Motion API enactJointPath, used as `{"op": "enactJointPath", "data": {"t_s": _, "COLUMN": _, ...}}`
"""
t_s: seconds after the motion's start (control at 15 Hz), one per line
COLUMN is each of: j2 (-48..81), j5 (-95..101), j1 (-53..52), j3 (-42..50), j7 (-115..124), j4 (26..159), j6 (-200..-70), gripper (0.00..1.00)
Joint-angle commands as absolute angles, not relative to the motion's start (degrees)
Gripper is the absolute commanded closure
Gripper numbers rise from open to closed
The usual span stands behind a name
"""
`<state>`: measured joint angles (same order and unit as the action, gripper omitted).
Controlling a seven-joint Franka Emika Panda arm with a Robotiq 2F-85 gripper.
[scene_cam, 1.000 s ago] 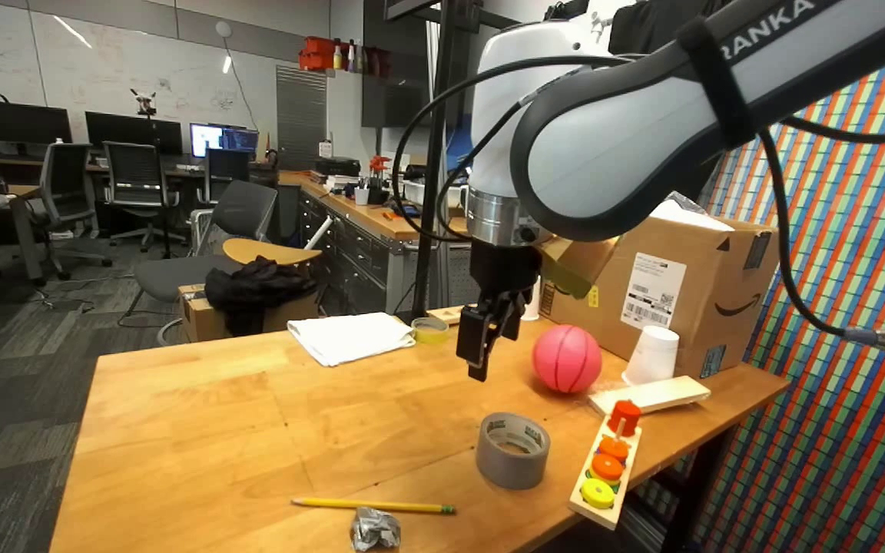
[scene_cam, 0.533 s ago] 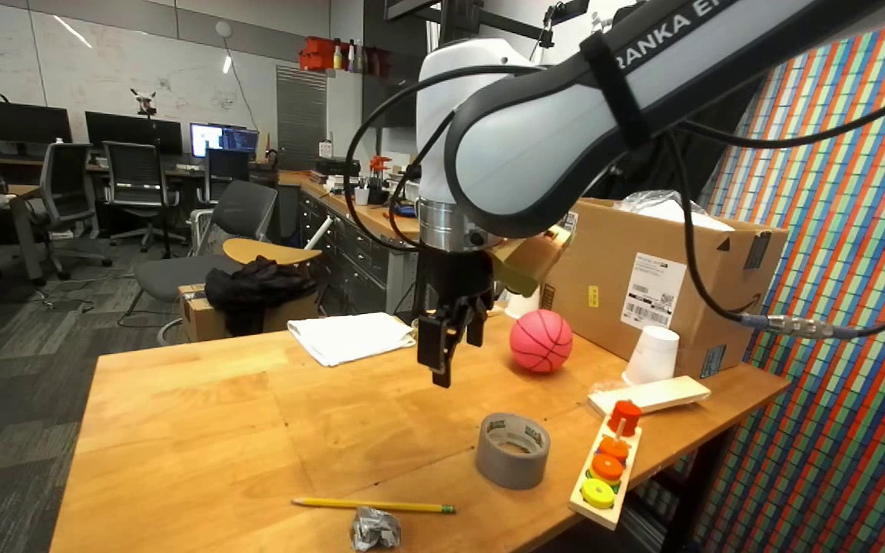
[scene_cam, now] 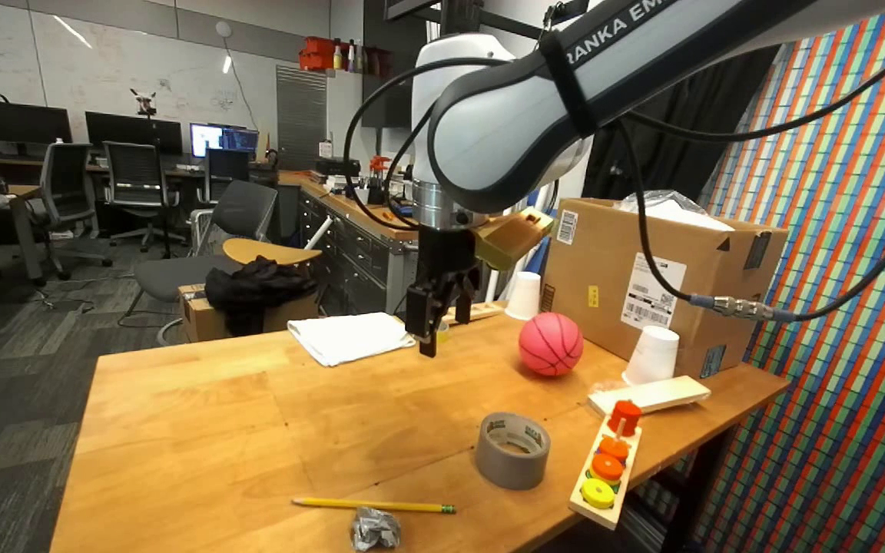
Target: Push the ball to the right
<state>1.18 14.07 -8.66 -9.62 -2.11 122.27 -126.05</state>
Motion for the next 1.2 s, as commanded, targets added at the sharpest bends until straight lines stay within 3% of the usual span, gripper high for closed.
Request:
{"op": "enactJointPath", "data": {"t_s": 0.0, "j2": 5.4, "j5": 13.9, "j1": -7.5, "j3": -7.9, "j7": -3.5, "j4": 118.3, "j6": -124.7, "gripper": 0.0}}
{"op": "enactJointPath", "data": {"t_s": 1.13, "j2": 16.1, "j5": 24.5, "j1": -3.4, "j3": -2.9, "j7": -18.7, "j4": 109.3, "j6": -110.5, "gripper": 0.0}}
